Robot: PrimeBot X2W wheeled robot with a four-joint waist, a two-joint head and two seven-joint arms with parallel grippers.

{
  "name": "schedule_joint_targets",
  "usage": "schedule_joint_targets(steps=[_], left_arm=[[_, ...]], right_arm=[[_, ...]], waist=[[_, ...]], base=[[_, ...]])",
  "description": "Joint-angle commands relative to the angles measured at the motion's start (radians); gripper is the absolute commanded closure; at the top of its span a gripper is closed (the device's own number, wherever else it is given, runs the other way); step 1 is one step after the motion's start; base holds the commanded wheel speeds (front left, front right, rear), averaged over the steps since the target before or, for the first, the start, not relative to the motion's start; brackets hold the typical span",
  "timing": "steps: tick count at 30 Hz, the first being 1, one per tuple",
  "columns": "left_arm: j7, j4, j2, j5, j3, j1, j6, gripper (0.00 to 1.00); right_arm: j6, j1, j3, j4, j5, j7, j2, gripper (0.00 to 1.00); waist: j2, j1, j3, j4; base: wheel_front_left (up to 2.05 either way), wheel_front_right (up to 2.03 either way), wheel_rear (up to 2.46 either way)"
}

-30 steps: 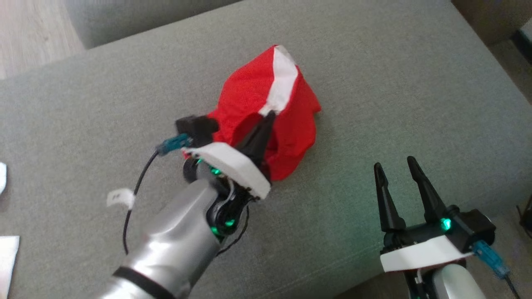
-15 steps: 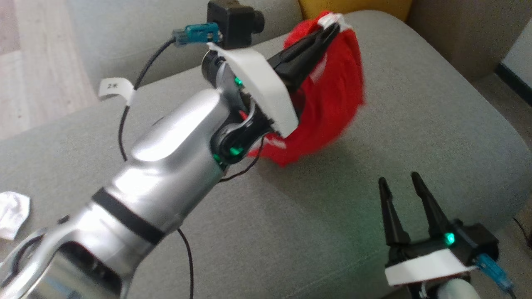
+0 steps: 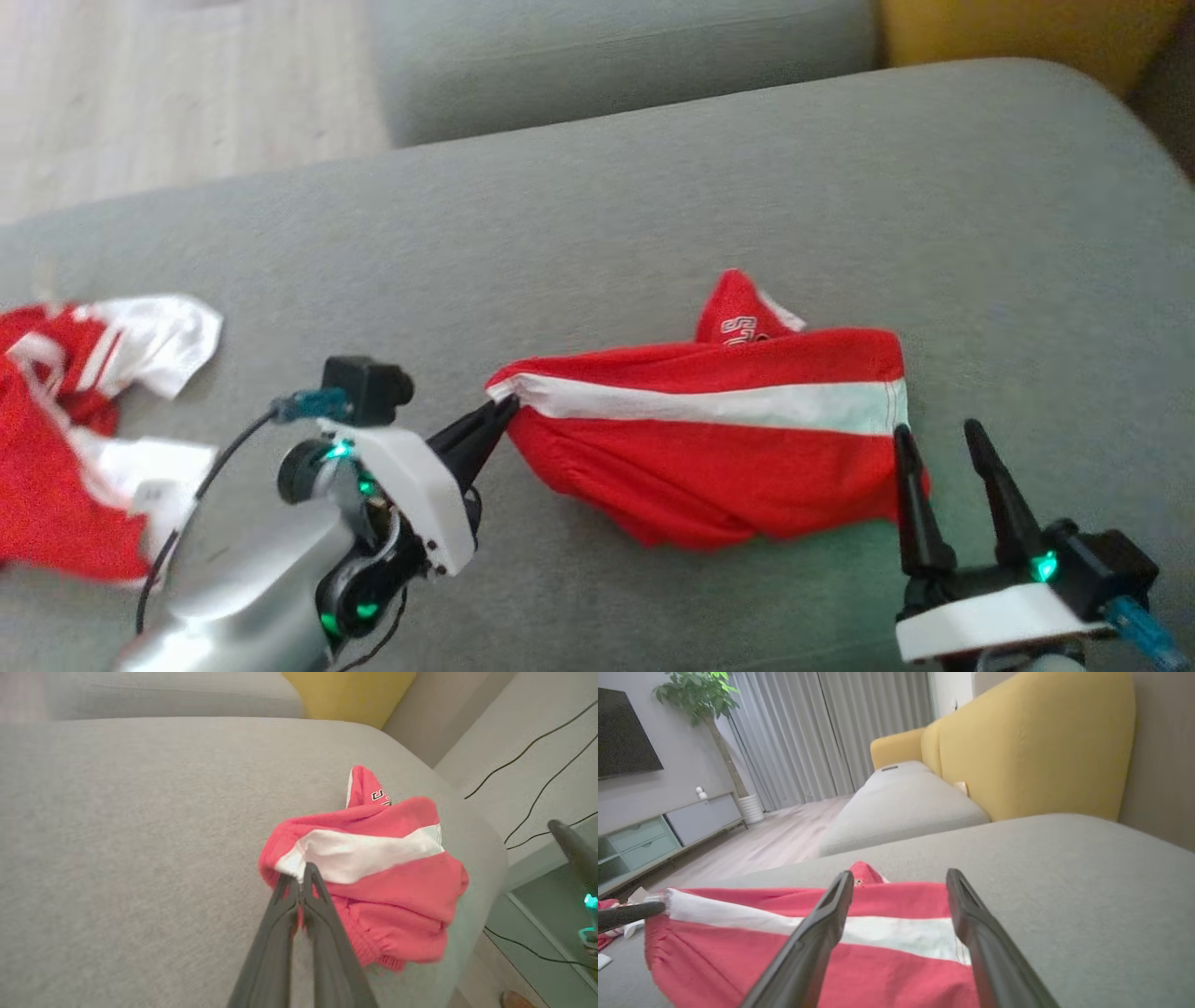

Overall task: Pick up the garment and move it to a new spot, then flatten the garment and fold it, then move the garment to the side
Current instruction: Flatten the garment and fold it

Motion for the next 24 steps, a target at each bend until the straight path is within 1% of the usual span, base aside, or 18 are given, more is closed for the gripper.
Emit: schedule_joint_targets(steps=[1,5,9,10,11,16,19,22,24], left_arm=[[-0.033,-0.023,0.03,0.008,0.048,-0.049,0.016,1.0],[-0.074,0.011,0.032,0.038,0.046,-0.038,0.042,1.0],[-0.102,0.063,0.024,0.076,0.04,-0.053,0.063,1.0],[-0.106,0.075,0.022,0.083,0.038,-0.056,0.062,1.0],[-0.106,0.075,0.022,0.083,0.038,-0.056,0.062,1.0],[-0.123,0.123,0.003,0.099,0.036,-0.073,0.051,1.0],[-0.129,0.145,-0.009,0.105,0.033,-0.079,0.042,1.0],[-0.134,0.162,-0.022,0.109,0.032,-0.085,0.034,1.0],[-0.137,0.171,-0.03,0.111,0.031,-0.089,0.029,1.0]], right_arm=[[-0.001,-0.029,0.014,0.002,0.022,-0.005,-0.011,0.0],[-0.001,-0.055,0.038,0.106,0.092,-0.005,-0.063,0.0],[-0.001,-0.102,0.111,0.207,0.204,-0.002,-0.14,0.0],[-0.001,-0.116,0.133,0.228,0.233,0.003,-0.16,0.0],[-0.001,-0.116,0.133,0.228,0.233,0.003,-0.16,0.0],[-0.001,-0.185,0.27,0.292,0.329,0.019,-0.257,0.0],[-0.001,-0.229,0.348,0.332,0.336,0.018,-0.303,0.0],[-0.001,-0.27,0.407,0.375,0.328,0.015,-0.326,0.0],[-0.001,-0.293,0.434,0.401,0.326,0.011,-0.332,0.2]], waist=[[0.0,0.0,0.034,0.078],[0.0,0.0,0.042,0.128],[0.0,0.0,0.044,0.153],[0.0,0.0,0.044,0.155],[0.0,0.0,0.044,0.155],[0.0,0.0,0.045,0.166],[0.0,0.0,0.047,0.169],[0.0,0.0,0.052,0.174],[0.0,0.0,0.055,0.178]], base=[[0.0,0.0,0.0],[0.0,0.0,0.0],[0.0,0.0,0.0],[0.0,0.0,0.0],[0.0,0.0,0.0],[0.0,0.0,0.0],[0.0,0.0,0.0],[0.0,0.0,0.0],[0.0,0.0,0.0]])
